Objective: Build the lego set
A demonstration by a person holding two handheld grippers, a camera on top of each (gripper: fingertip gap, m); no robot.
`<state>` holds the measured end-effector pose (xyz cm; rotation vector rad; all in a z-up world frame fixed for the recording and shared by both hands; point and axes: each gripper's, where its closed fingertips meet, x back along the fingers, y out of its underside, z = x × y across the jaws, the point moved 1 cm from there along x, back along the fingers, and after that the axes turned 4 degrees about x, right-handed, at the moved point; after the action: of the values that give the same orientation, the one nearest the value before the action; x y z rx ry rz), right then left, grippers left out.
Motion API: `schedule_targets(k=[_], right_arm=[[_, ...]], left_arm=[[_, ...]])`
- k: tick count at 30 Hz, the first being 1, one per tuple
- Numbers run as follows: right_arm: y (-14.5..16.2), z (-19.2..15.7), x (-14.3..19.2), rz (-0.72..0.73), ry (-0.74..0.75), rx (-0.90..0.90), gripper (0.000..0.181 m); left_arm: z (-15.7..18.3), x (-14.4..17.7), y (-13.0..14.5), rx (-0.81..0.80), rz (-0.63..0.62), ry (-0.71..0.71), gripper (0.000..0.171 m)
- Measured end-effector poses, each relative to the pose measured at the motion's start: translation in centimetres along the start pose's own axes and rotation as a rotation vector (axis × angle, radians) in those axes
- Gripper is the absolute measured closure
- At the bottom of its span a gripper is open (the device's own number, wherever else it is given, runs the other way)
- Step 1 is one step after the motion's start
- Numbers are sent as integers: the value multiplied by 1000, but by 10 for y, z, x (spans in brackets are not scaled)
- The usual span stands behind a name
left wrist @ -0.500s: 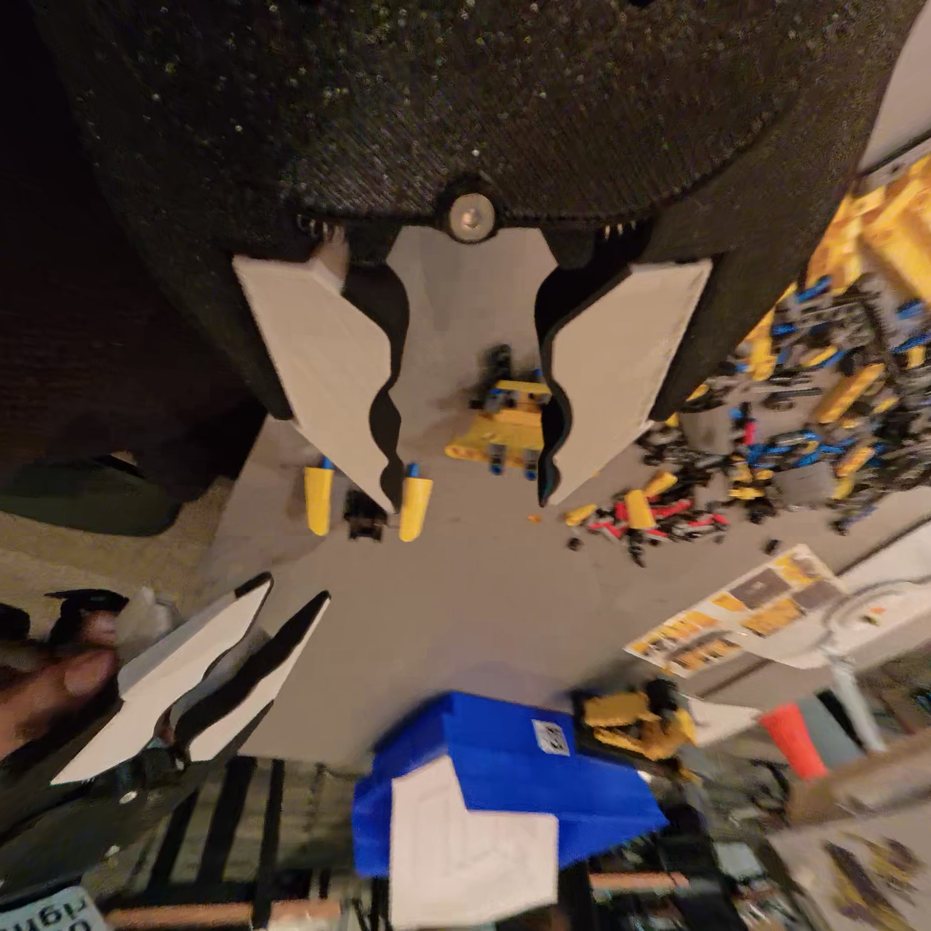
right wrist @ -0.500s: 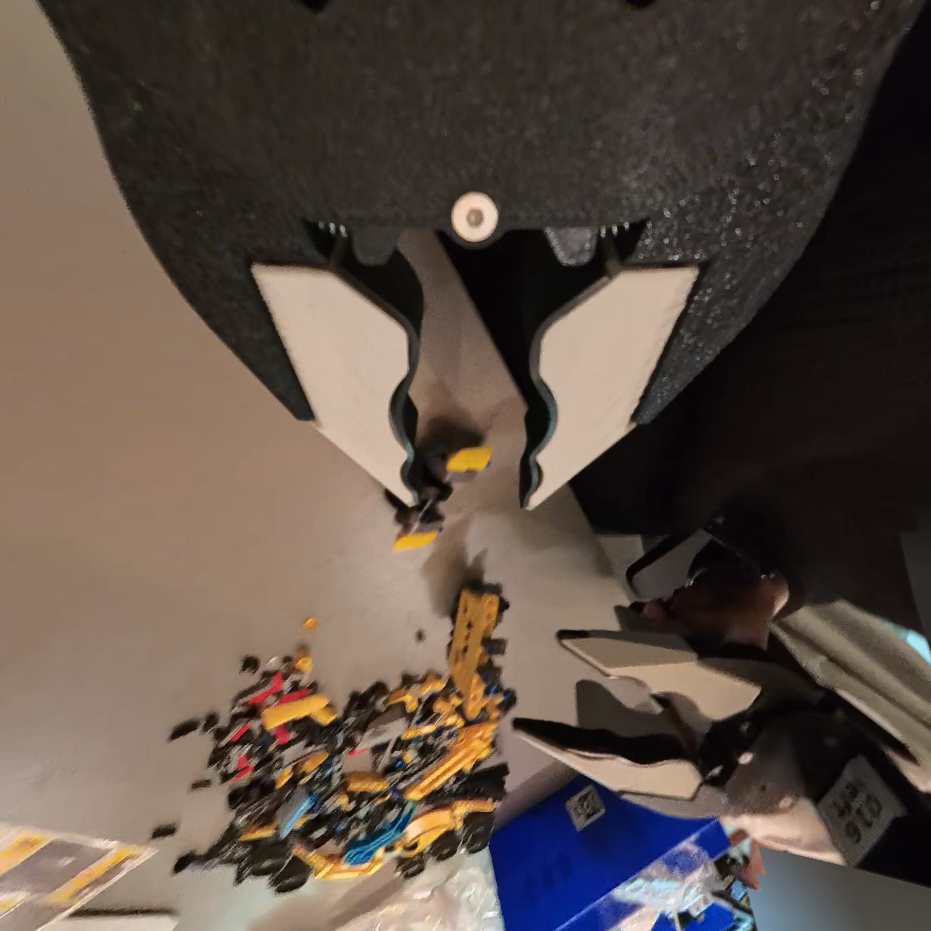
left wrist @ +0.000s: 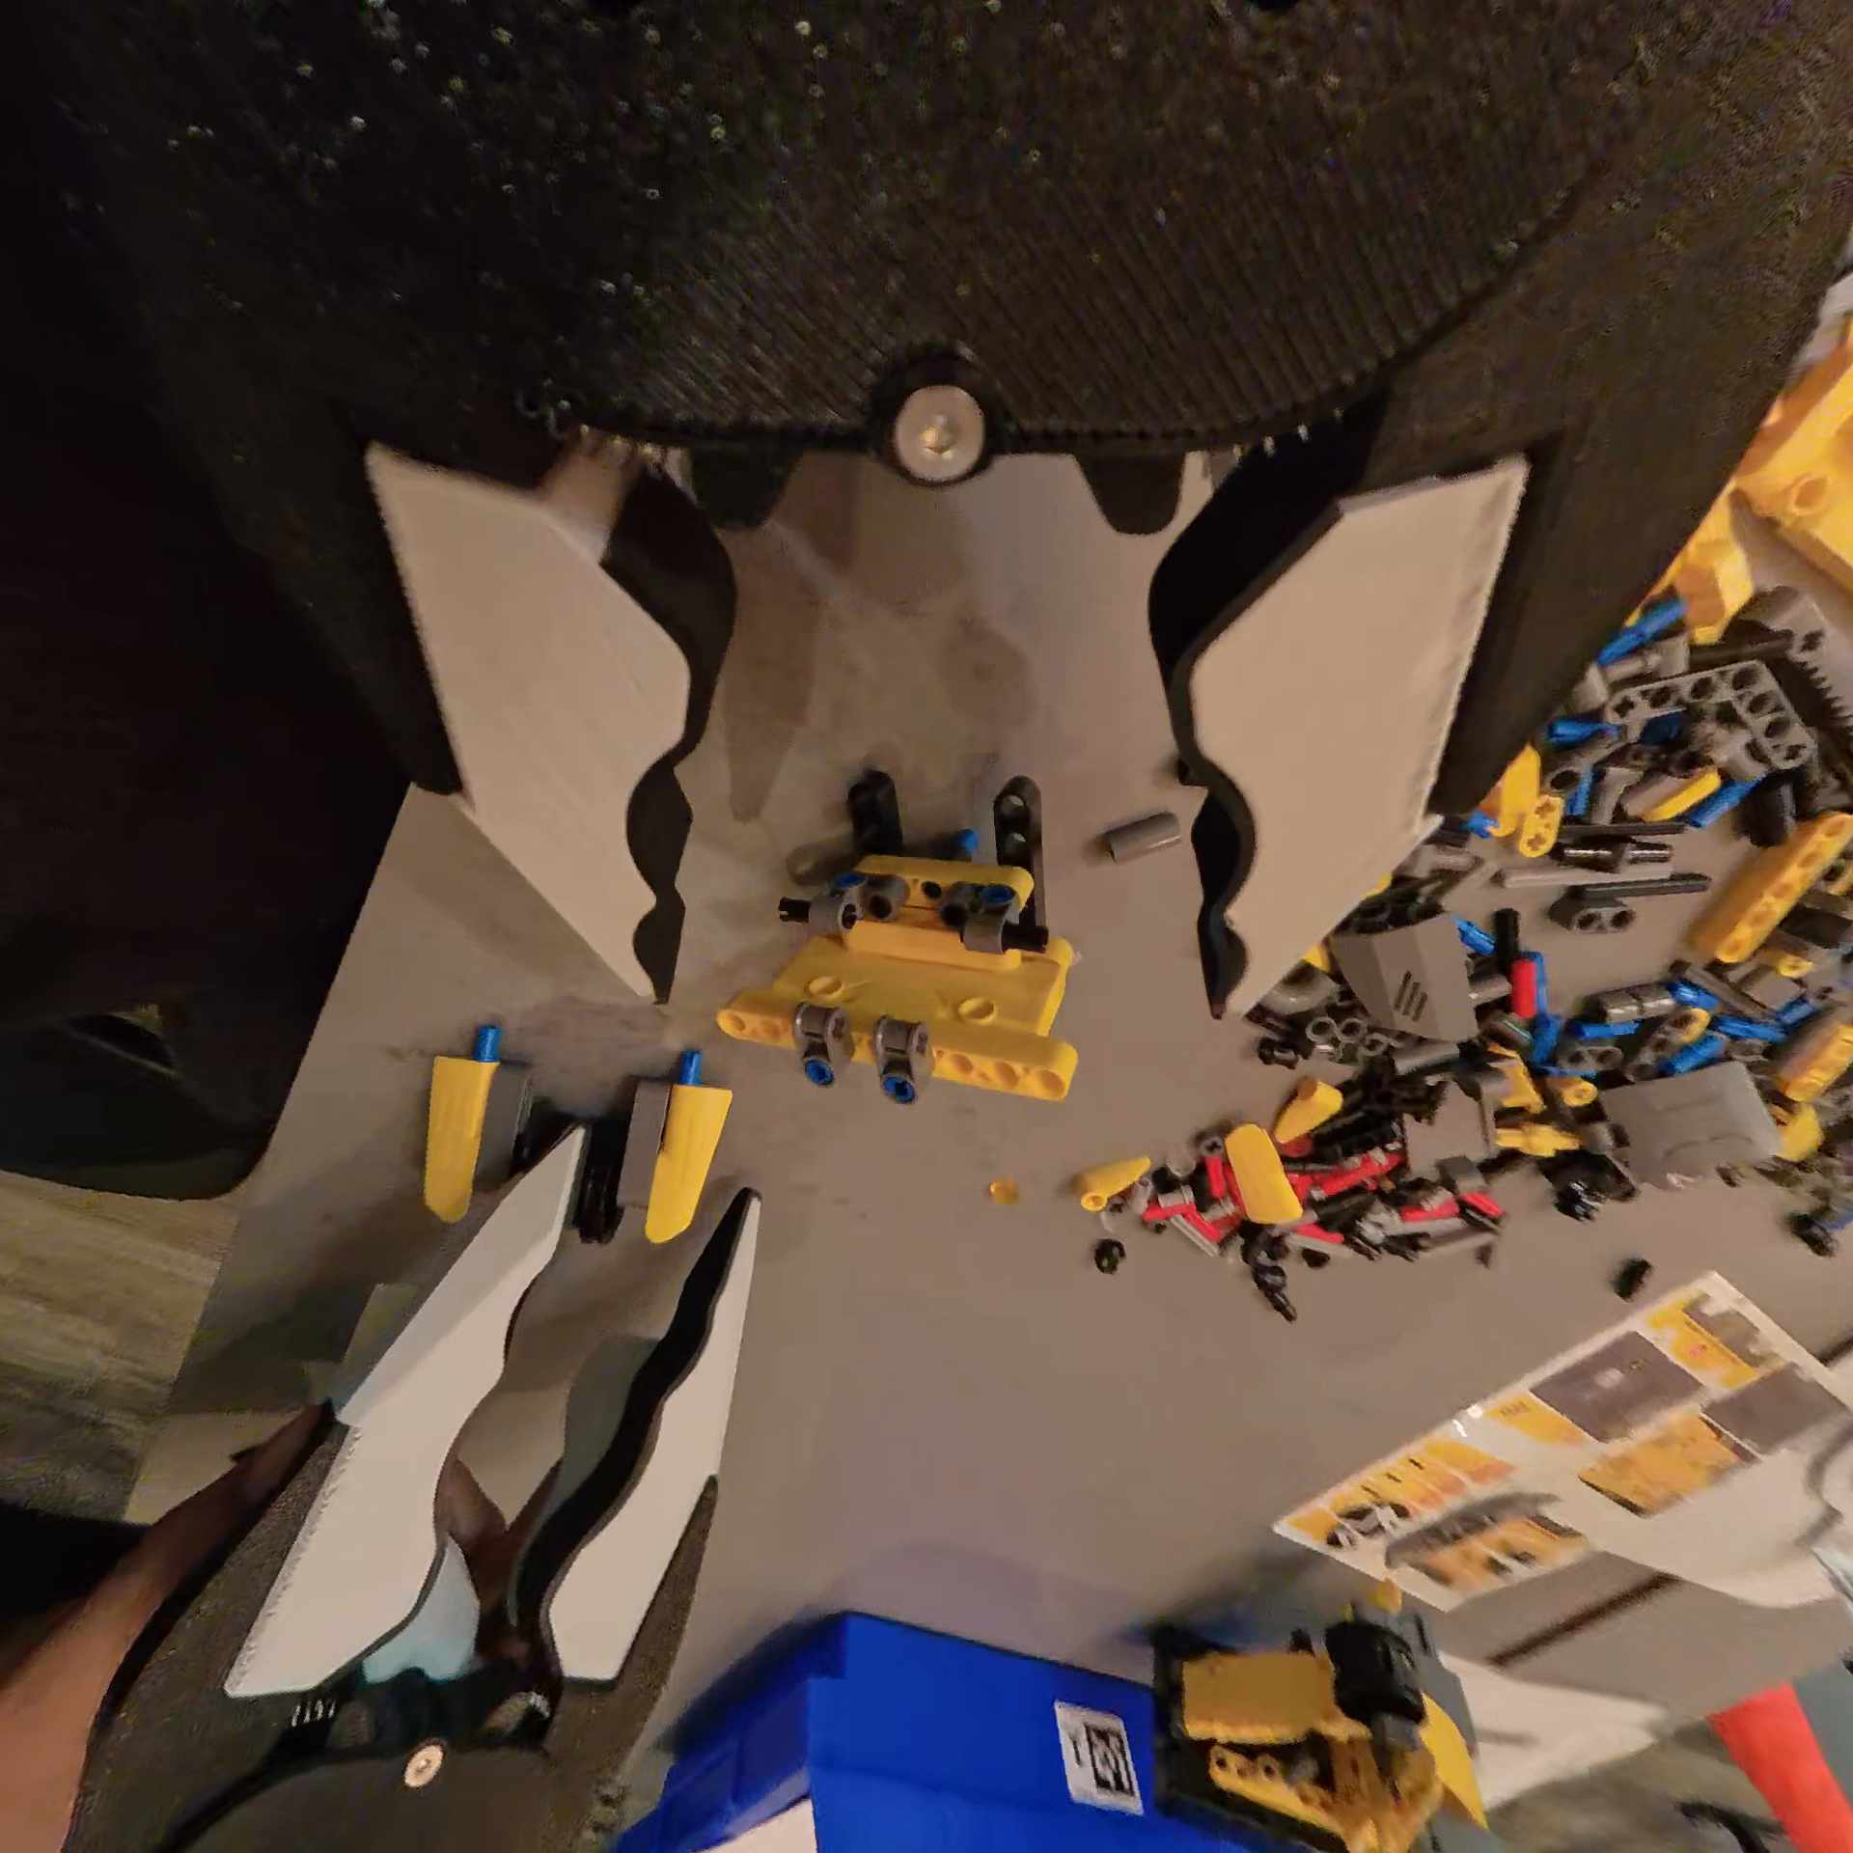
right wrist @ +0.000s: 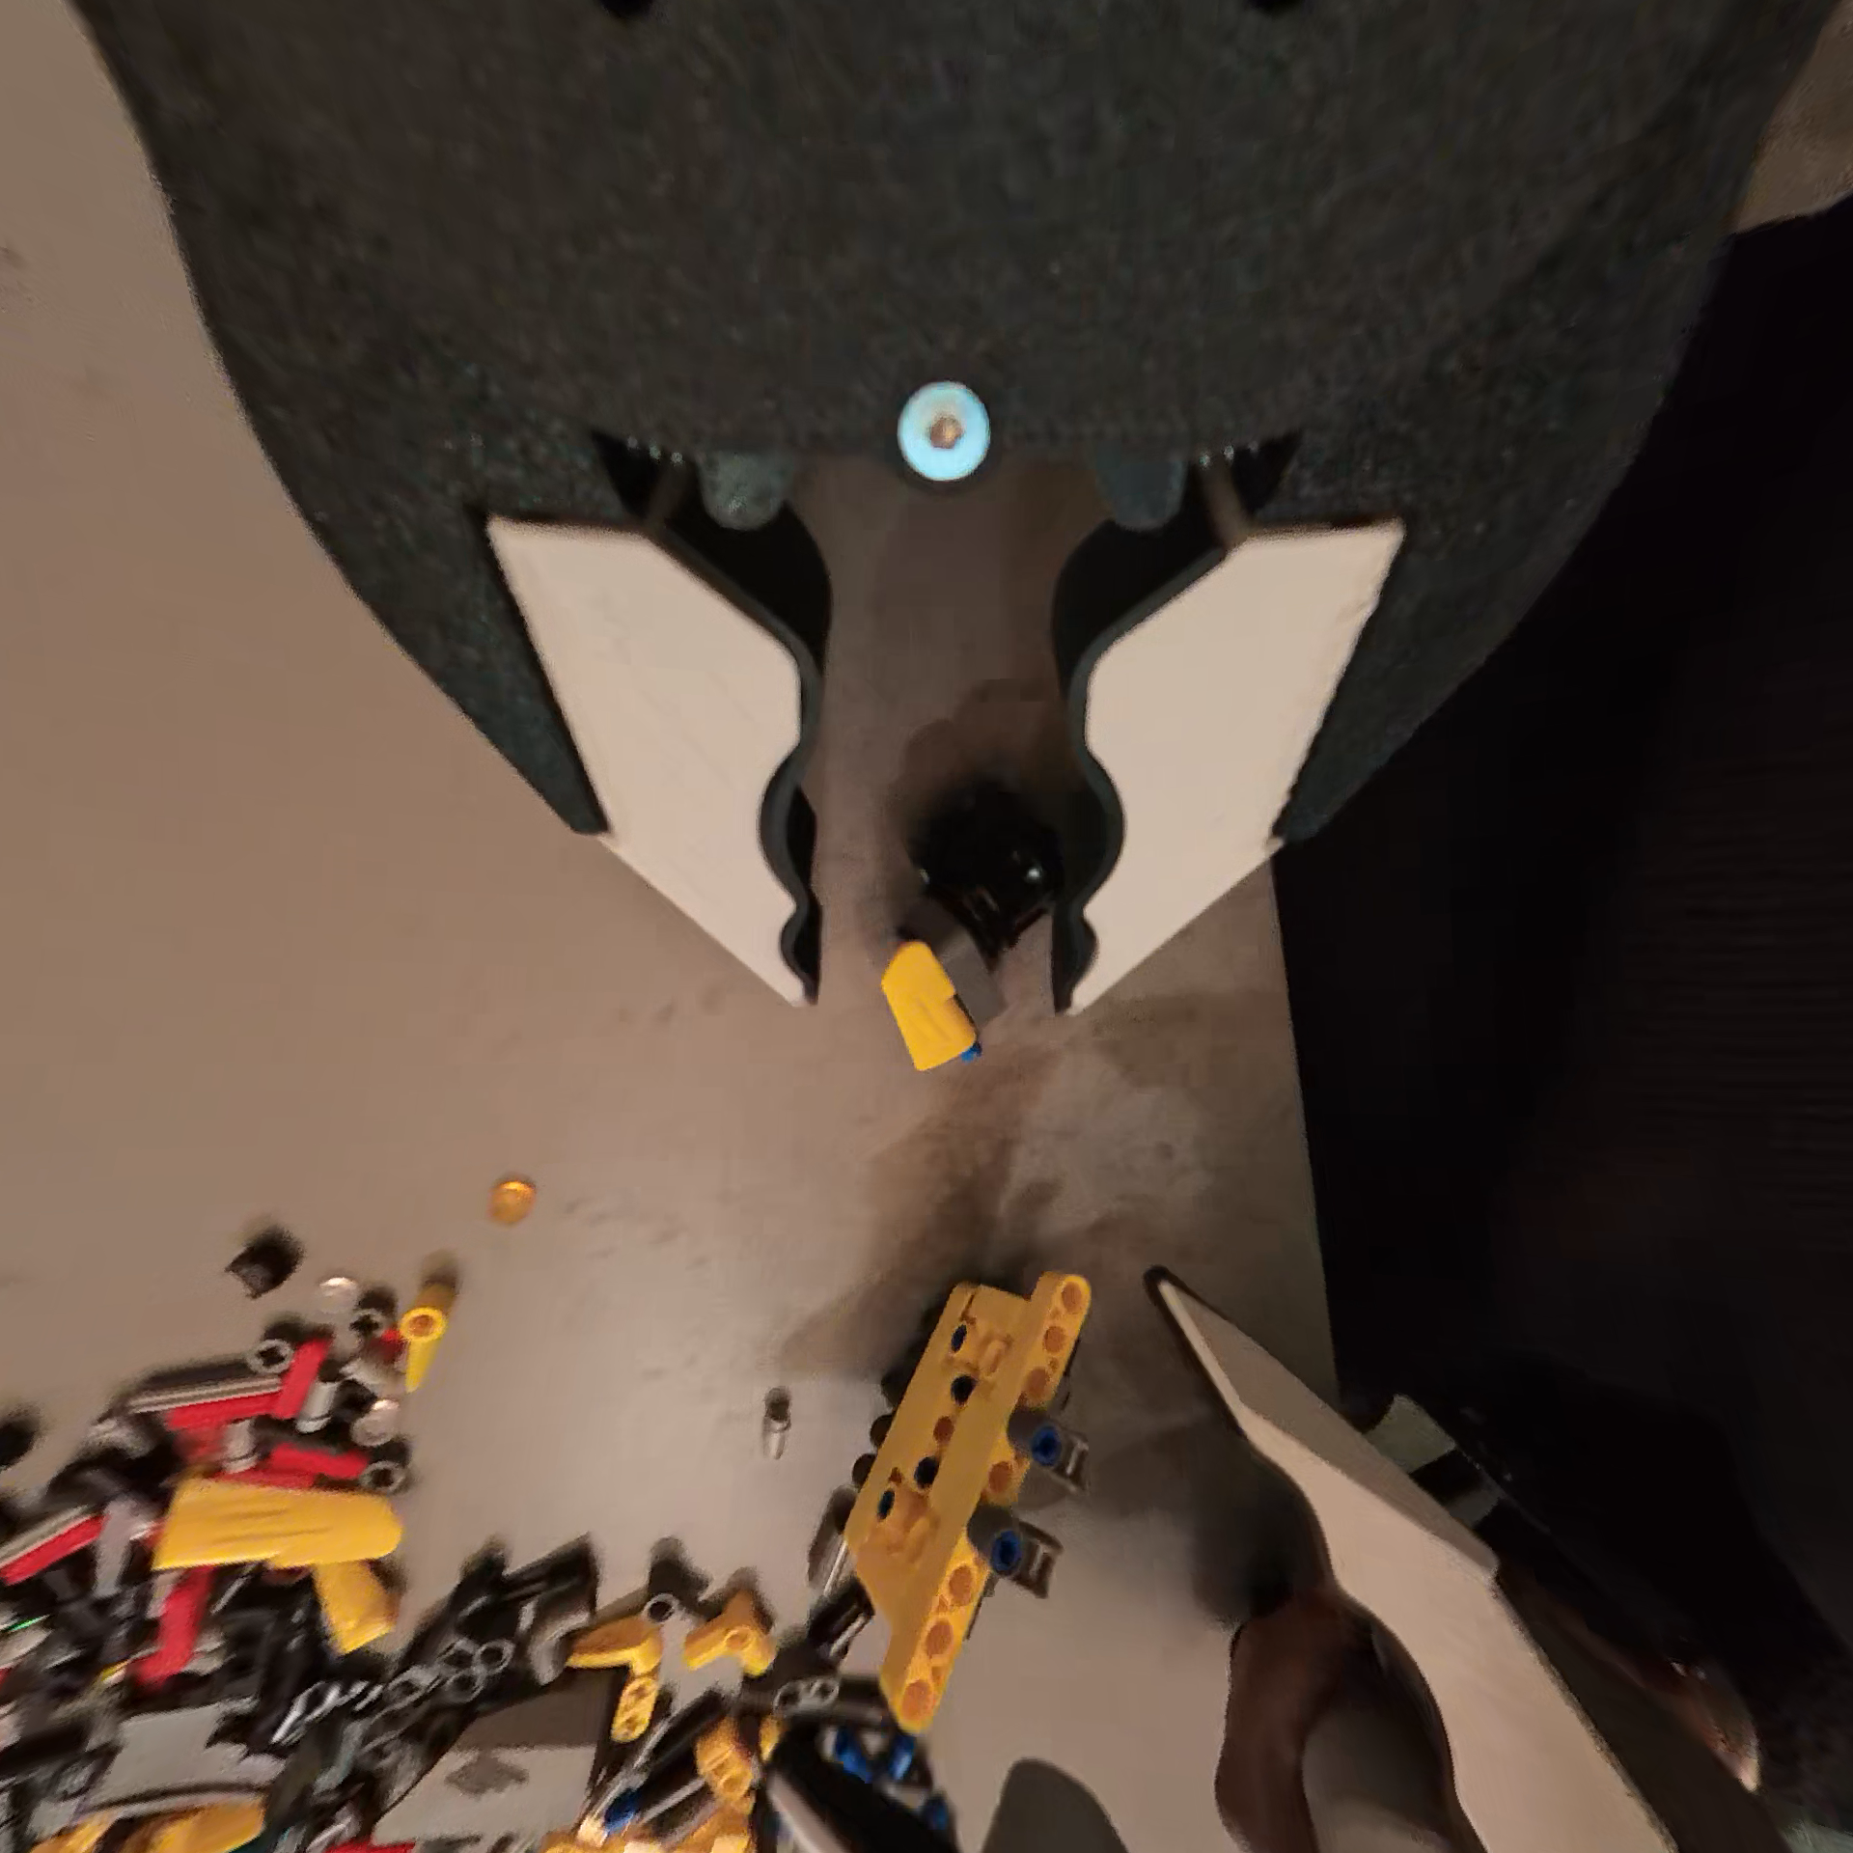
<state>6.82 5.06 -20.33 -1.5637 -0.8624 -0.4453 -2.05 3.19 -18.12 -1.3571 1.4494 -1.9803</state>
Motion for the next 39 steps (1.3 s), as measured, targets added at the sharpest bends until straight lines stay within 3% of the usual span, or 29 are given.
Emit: schedule_targets(k=[3, 7, 9, 11, 16, 22, 29, 33, 39], right_arm=[[3, 1, -8, -92, -25, 23, 157], [-7, 4, -12, -65, -26, -14, 162], [-13, 9, -11, -7, -14, -60, 163], [-18, 16, -6, 73, 0, -131, 174], [-28, 31, 12, 285, 25, -313, 175], [-53, 31, 36, 467, 31, -338, 175], [-74, 3, 26, 419, -117, -386, 175], [-67, 10, 19, 360, -79, -387, 175], [-44, 31, 17, 327, -57, -464, 174]], left_arm=[[-1, -3, 3, 27, -25, 14, 72], [-2, -1, 1, 36, -6, 19, 73], [-2, -1, 0, 37, -2, 19, 74], [-1, -1, 0, 29, -4, 16, 74], [0, -3, 2, 3, -19, 3, 75], [0, -10, 10, 2, -92, -5, 79], [7, -28, 12, -112, -156, 14, 99], [11, -39, 14, -233, -189, 73, 107], [12, -49, 13, -231, -235, 226, 107]])
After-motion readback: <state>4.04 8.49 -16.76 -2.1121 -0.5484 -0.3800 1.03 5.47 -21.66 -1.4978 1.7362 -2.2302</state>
